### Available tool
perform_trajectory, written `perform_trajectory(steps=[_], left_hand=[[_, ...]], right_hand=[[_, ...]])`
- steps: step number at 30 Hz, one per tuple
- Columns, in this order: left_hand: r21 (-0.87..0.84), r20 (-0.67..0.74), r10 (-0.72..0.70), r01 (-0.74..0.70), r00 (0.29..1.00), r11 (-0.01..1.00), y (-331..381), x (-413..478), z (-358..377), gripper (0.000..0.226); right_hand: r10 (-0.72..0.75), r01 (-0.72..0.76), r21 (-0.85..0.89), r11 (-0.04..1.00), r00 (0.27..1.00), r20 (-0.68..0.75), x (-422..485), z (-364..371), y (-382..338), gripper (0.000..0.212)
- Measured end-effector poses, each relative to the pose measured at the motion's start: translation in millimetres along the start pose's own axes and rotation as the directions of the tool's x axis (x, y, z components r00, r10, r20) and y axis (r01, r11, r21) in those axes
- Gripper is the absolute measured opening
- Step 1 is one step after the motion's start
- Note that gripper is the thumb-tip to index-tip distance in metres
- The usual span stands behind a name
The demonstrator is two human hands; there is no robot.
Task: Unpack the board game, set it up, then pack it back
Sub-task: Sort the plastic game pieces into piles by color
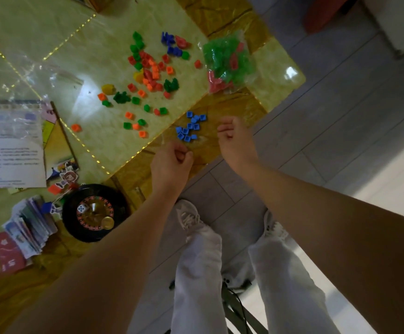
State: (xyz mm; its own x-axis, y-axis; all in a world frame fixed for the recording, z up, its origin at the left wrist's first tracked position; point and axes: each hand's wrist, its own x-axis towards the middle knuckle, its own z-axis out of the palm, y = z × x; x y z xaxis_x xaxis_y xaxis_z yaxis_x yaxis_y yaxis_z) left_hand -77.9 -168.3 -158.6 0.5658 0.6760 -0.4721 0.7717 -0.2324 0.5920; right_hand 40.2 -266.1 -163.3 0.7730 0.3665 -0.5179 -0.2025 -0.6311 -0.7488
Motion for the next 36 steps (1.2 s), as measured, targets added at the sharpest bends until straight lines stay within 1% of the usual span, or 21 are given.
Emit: perform_trajectory(steps=[2, 4, 6, 9, 14, 16, 18, 21, 24, 27, 30, 32, 36], left_hand=[[-0.007, -0.015, 0.013, -0.014, 1.0, 1.0, -0.3, -2.9, 5.9, 0.017], [0.004, -0.057, 0.019, -0.019, 0.998, 1.0, 1.4, -9.0, 12.6, 0.019], [0.04, -0.092, 0.011, -0.007, 0.996, 0.999, 2.6, -14.8, 18.3, 0.018], [0.132, -0.118, 0.009, 0.007, 0.993, 0.991, 11.7, -30.1, 34.7, 0.022], [0.22, -0.181, 0.027, 0.014, 0.983, 0.975, 34.4, -55.5, 71.5, 0.037], [0.273, -0.176, 0.026, 0.023, 0.984, 0.962, 44.3, -66.1, 85.7, 0.042], [0.319, -0.145, 0.005, 0.042, 0.989, 0.947, 51.4, -74.8, 99.6, 0.045], [0.319, -0.069, -0.076, 0.094, 0.995, 0.943, 62.4, -86.5, 123.3, 0.049], [0.34, 0.017, -0.099, 0.087, 0.995, 0.936, 74.1, -90.2, 146.1, 0.041], [0.345, 0.106, -0.103, 0.061, 0.989, 0.937, 82.6, -89.6, 168.2, 0.033], [0.38, 0.181, -0.078, 0.004, 0.98, 0.925, 87.3, -85.5, 187.1, 0.029], [0.409, 0.211, -0.066, -0.027, 0.975, 0.912, 87.6, -82.0, 196.3, 0.027], [0.451, 0.241, -0.078, -0.041, 0.967, 0.891, 75.6, -71.7, 213.3, 0.025]], right_hand=[[-0.019, 0.018, 0.009, 1.0, 0.993, 0.115, 0.8, -3.8, 0.0, 0.04], [-0.033, 0.027, 0.038, 0.999, 0.987, 0.159, 1.0, -10.9, -0.2, 0.04], [-0.022, 0.015, 0.06, 0.998, 0.991, 0.129, -0.5, -21.1, 4.1, 0.038], [0.01, -0.011, 0.01, 1.0, 0.996, 0.093, -5.6, -50.7, 25.0, 0.034], [0.095, -0.091, -0.039, 0.995, 0.988, 0.125, -9.2, -103.1, 71.8, 0.032], [0.127, -0.121, -0.053, 0.991, 0.983, 0.135, -9.6, -118.3, 87.7, 0.025], [0.162, -0.15, -0.081, 0.985, 0.973, 0.163, -9.6, -130.6, 99.3, 0.02], [0.197, -0.18, -0.09, 0.979, 0.948, 0.249, -11.9, -152.7, 113.5, 0.025], [0.213, -0.202, -0.069, 0.977, 0.928, 0.305, -9.1, -169.1, 127.2, 0.024], [0.212, -0.209, -0.041, 0.977, 0.925, 0.316, -4.3, -178.4, 139.5, 0.022], [0.179, -0.176, -0.036, 0.984, 0.934, 0.308, 0.2, -183.8, 147.5, 0.017], [0.157, -0.157, -0.021, 0.987, 0.944, 0.291, 3.2, -183.3, 153.9, 0.016], [0.144, -0.145, -0.016, 0.989, 0.947, 0.288, 9.7, -174.2, 174.5, 0.018]])
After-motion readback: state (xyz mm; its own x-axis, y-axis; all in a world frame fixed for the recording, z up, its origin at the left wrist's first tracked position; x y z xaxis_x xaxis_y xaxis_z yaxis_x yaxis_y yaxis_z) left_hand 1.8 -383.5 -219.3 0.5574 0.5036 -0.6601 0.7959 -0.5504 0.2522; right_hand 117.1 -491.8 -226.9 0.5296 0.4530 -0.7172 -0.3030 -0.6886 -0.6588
